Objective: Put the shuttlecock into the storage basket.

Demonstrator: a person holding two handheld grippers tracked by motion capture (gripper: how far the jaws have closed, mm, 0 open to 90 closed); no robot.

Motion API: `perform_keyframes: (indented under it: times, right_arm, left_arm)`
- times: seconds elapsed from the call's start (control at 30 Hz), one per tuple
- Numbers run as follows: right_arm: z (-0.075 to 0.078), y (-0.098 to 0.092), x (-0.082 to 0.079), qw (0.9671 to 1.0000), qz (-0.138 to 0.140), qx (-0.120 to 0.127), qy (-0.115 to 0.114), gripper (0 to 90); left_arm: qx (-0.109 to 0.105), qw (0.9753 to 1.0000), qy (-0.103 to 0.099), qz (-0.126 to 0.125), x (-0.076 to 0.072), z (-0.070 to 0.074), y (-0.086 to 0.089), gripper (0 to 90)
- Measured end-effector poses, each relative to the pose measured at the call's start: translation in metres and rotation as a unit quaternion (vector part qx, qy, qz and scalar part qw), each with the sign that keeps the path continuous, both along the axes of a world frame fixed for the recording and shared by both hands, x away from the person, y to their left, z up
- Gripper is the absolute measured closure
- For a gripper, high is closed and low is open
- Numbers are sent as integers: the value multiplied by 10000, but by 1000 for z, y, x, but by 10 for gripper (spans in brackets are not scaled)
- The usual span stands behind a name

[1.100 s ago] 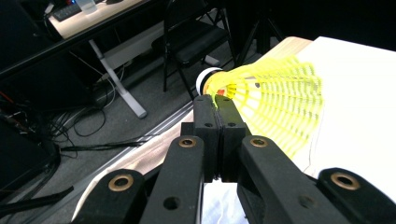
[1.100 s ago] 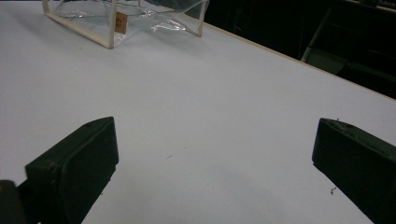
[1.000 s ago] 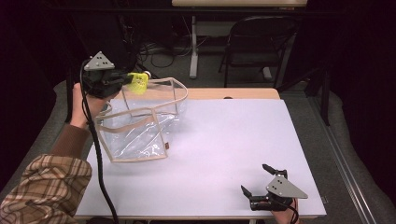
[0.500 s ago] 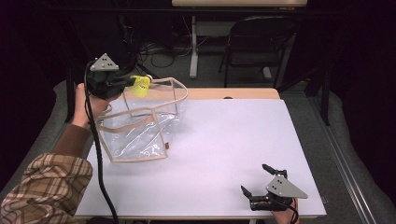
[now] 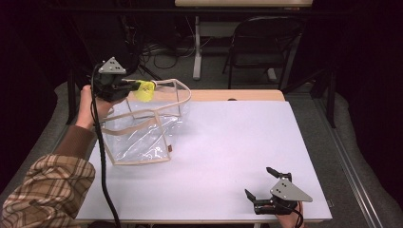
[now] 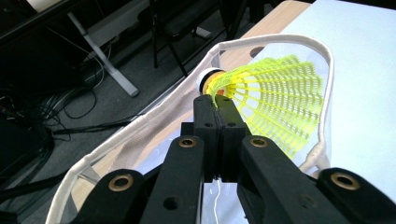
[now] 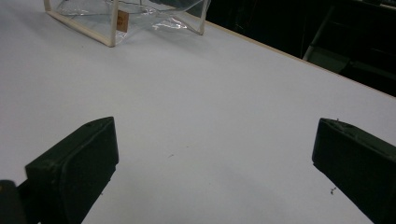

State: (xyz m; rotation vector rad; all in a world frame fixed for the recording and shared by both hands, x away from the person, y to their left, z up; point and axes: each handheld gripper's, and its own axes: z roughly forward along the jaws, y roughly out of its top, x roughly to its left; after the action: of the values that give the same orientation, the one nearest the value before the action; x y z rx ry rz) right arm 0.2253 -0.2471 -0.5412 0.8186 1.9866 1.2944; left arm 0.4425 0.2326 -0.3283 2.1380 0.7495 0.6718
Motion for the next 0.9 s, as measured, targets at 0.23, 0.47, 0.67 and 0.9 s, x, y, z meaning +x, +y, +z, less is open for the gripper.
perform_keyframes:
  times: [0.23, 0.47, 0.67, 0.9]
  right_arm:
    - [0, -1, 0, 10000, 9, 2, 8, 1]
    - [0, 0, 0, 10000, 9, 8, 8, 1]
    - [0, -1, 0, 10000, 22, -5, 5, 1]
    - [0, 0, 0, 10000, 22, -12, 8, 1]
  left_arm:
    - [2, 9999, 128, -41, 5, -4, -2, 897]
    - [124, 9994, 307, -91, 12, -9, -3, 897]
    - [254, 9988, 412, -75, 17, -12, -6, 897]
    - [370, 9981, 484, -53, 21, -15, -10, 897]
